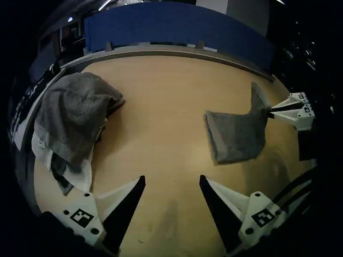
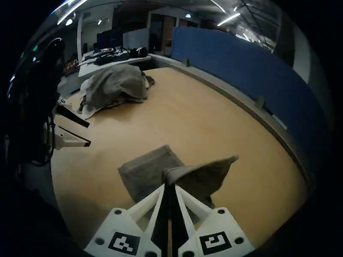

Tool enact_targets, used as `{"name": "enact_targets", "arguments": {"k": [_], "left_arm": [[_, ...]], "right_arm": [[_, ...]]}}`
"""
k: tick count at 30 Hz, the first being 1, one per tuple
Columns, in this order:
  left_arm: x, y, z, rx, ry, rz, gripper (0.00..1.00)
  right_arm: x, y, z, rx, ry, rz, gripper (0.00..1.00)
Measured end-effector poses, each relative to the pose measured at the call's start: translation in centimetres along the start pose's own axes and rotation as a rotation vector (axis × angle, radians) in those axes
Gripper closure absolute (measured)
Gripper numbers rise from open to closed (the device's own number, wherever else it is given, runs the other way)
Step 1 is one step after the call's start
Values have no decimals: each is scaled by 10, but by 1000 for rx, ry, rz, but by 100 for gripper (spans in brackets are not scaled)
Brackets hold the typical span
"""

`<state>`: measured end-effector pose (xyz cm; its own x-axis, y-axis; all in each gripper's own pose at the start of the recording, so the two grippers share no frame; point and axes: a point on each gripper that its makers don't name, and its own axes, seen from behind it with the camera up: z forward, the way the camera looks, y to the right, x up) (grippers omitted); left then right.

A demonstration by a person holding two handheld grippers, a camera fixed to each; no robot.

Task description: Fold towel

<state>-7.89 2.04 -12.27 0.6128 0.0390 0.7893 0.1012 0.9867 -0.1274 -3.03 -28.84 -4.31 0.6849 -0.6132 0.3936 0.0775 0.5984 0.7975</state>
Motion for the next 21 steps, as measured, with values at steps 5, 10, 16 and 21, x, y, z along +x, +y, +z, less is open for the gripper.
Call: {"name": "enact_targets", "arguments": {"k": [5, 10, 16, 21], "left_arm": [[-8, -12, -6, 13, 1, -19, 6], [-15, -20, -11, 22, 3, -42, 6], [-25, -26, -14, 25, 0, -64, 6], [-31, -27, -13, 20, -2, -72, 6]], "right_arm": [[10, -26, 17, 51, -15, -55, 99], [5, -52, 39, 104, -52, -68, 99], [-15, -79, 65, 149, -110, -67, 99], [-24, -88, 77, 158, -135, -57, 99]]}}
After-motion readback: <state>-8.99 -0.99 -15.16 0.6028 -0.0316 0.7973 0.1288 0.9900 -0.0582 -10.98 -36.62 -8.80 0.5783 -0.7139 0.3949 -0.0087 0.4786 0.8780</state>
